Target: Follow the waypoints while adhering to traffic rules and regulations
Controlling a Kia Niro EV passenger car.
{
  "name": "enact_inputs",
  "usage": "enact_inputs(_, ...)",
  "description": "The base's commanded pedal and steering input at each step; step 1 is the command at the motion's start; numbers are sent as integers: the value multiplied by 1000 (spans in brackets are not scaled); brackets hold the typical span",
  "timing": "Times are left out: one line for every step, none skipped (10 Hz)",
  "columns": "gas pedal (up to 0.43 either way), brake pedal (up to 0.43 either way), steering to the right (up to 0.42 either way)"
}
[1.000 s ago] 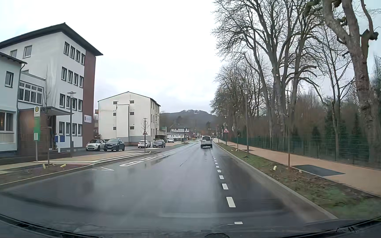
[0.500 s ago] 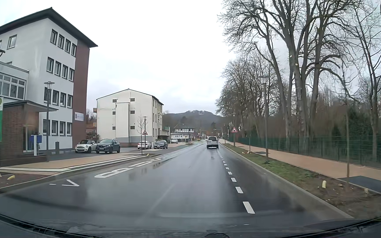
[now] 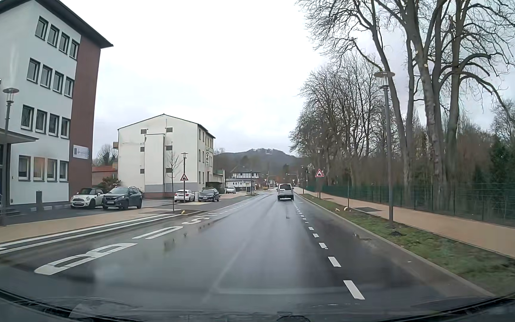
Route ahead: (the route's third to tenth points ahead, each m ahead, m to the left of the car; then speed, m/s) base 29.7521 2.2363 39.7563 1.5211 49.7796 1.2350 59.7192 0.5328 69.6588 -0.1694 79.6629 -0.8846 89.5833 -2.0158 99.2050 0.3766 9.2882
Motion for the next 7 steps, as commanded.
enact_inputs(189,0,16)
enact_inputs(177,0,19)
enact_inputs(157,0,20)
enact_inputs(157,0,20)
enact_inputs(157,0,18)
enact_inputs(157,0,16)
enact_inputs(157,0,15)
